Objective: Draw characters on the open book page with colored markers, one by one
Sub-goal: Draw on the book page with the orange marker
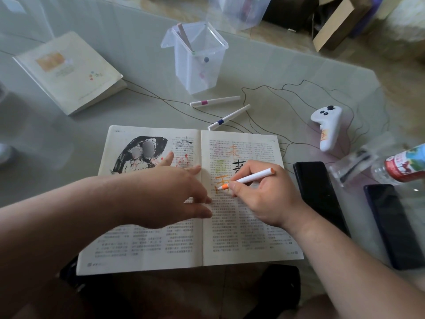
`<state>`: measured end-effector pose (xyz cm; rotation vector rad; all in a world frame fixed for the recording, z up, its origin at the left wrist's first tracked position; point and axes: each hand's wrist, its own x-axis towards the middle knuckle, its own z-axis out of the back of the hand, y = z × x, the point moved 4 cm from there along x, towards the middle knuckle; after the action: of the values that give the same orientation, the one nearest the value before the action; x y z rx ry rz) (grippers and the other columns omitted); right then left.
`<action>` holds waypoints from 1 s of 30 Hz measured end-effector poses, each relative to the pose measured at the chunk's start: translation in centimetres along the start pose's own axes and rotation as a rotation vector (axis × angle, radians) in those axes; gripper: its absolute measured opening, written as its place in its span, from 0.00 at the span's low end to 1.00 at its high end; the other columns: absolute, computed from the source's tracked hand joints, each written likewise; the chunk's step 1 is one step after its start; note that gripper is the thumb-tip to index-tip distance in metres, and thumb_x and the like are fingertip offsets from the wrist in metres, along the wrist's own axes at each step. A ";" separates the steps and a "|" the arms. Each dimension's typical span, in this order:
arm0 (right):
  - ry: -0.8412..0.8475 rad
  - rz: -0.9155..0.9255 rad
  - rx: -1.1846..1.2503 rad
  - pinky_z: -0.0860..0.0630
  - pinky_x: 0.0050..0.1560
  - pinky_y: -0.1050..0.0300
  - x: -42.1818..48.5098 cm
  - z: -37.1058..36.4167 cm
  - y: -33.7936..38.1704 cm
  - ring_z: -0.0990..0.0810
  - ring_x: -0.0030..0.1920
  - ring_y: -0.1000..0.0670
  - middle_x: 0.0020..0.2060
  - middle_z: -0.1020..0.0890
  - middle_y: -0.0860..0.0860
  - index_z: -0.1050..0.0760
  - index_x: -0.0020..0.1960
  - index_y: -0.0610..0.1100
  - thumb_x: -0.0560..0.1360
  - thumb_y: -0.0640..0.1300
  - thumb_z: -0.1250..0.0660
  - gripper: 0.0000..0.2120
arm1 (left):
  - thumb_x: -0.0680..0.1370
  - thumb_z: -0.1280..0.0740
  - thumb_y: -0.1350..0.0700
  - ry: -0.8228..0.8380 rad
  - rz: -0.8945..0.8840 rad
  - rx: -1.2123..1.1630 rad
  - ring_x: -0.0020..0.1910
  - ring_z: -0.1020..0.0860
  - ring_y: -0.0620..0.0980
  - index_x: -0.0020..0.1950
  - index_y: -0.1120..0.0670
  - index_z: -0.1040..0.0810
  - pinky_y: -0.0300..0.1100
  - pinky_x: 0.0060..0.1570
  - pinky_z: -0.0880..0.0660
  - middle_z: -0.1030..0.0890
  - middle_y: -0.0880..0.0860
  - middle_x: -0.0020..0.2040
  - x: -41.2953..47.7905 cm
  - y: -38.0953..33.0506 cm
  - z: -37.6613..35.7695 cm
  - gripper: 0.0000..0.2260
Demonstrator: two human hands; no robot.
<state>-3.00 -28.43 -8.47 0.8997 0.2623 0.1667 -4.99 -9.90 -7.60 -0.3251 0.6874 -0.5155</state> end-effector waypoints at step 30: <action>-0.008 0.122 0.736 0.26 0.35 0.62 -0.2 2.7 3.9 0.22 0.33 0.49 0.30 0.20 0.43 0.19 0.38 0.46 0.75 0.40 0.33 0.09 | 0.77 0.36 0.39 -0.605 -0.231 -0.224 0.36 0.21 0.42 0.42 0.45 0.17 0.48 0.40 0.22 0.17 0.40 0.36 -1.0 -0.1 2.9 0.14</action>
<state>-2.54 -28.09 -3.72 1.6479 0.2639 0.1815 -3.69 -9.11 -4.93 -0.7406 0.1157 -0.5239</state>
